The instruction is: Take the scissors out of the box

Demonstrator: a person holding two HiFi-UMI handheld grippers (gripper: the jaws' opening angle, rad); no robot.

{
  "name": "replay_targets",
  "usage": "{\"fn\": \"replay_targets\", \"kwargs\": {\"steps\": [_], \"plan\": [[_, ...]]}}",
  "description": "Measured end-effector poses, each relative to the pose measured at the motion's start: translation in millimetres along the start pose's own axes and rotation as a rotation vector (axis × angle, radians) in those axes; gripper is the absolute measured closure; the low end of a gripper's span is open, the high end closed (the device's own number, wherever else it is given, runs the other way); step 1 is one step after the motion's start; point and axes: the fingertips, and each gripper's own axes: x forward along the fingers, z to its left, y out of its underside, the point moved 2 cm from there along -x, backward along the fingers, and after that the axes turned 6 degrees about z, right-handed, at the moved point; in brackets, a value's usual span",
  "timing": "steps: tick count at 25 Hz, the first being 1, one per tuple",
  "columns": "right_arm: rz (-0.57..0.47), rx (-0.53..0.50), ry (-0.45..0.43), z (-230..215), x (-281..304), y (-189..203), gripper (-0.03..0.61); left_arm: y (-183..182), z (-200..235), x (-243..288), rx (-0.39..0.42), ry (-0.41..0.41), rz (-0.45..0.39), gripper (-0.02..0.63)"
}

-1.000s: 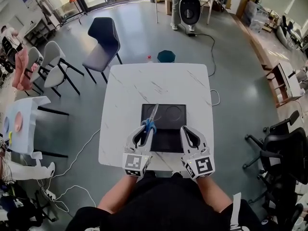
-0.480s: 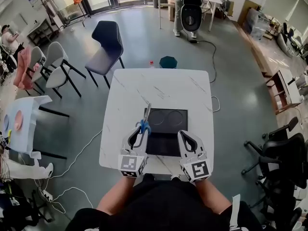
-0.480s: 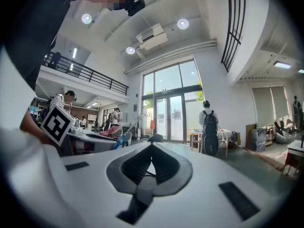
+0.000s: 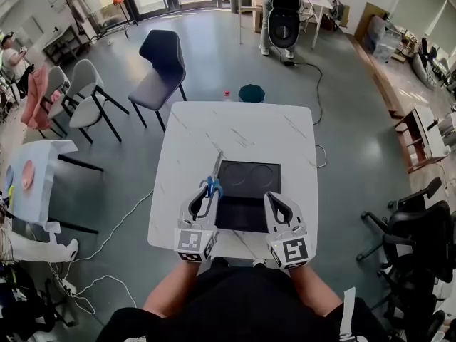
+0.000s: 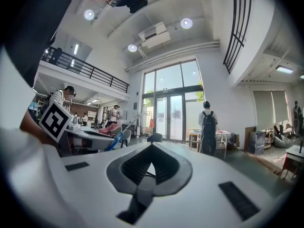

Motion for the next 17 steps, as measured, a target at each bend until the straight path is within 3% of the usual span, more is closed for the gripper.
{"fn": "replay_targets", "kwargs": {"steps": [5, 13, 17], "plan": [[0.000, 0.002, 0.003, 1.2, 1.7, 0.1, 0.572, -3.9, 3.1, -2.0, -0.024, -0.006, -0.004, 0.518], [-0.003, -0.003, 0.008, -0.4, 2.5, -3.5, 0.572, -7.1, 1.5, -5.0, 0.024, -0.003, -0.018, 0.518], [-0.005, -0.002, 0.010, -0.2, 0.8, -2.7, 0.572, -7.0, 2.5, -6.2, -0.001, 0.003, -0.021, 0.518]]}}
